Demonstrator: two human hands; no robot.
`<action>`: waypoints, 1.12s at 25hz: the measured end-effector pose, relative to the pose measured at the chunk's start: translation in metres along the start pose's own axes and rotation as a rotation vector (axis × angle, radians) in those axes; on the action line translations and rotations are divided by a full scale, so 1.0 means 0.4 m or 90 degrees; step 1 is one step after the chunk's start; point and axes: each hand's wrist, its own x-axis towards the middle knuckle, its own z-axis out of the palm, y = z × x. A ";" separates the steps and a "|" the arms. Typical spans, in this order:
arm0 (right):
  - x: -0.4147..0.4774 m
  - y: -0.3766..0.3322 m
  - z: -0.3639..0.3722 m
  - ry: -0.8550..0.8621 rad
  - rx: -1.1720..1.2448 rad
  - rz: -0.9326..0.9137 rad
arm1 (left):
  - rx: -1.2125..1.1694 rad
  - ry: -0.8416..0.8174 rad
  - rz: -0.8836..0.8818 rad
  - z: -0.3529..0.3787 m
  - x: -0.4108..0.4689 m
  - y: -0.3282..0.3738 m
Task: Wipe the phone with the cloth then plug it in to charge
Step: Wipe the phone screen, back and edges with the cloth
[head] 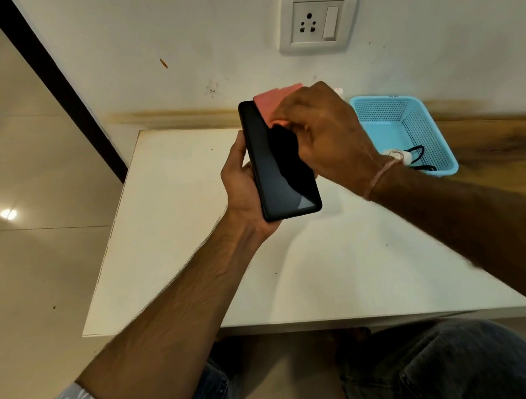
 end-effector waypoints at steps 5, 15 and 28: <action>-0.077 -0.090 0.034 0.055 0.060 -0.132 | -0.039 -0.020 -0.006 -0.008 -0.006 0.005; -0.013 0.007 -0.009 0.035 0.006 -0.002 | 0.007 -0.014 -0.023 0.012 -0.009 0.006; -0.049 0.001 -0.013 0.038 -0.011 -0.033 | 0.005 -0.010 -0.016 0.014 -0.016 0.015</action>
